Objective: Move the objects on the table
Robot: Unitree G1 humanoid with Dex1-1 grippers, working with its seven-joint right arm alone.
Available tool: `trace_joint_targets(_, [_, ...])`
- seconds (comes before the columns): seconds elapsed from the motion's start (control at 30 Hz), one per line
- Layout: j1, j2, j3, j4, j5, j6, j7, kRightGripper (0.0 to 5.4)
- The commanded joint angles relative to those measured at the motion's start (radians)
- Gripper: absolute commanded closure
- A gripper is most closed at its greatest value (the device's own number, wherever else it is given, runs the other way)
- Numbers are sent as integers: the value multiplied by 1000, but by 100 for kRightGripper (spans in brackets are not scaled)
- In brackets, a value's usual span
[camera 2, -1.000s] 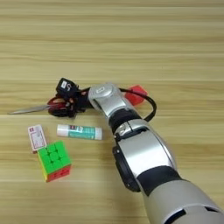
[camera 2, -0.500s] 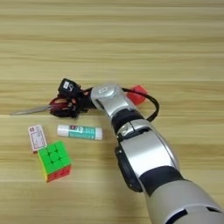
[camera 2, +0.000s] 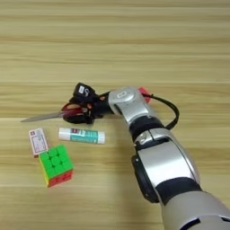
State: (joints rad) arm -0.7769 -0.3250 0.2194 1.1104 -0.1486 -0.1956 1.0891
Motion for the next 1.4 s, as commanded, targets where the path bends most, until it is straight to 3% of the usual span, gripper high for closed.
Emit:
trace_joint_targets(0.03, [16,-60,0,-37,-10,26,8,202])
trace_joint_targets(0.63, [149,-152,-41,-193,48,92,38,203])
trace_joint_targets(0.93, [163,-173,-57,-246,72,123,35,203])
trace_joint_targets(1.1, [161,-168,-61,-281,93,136,48,102])
trace_joint_targets(1.4, [145,-171,-113,-413,154,199,49,6])
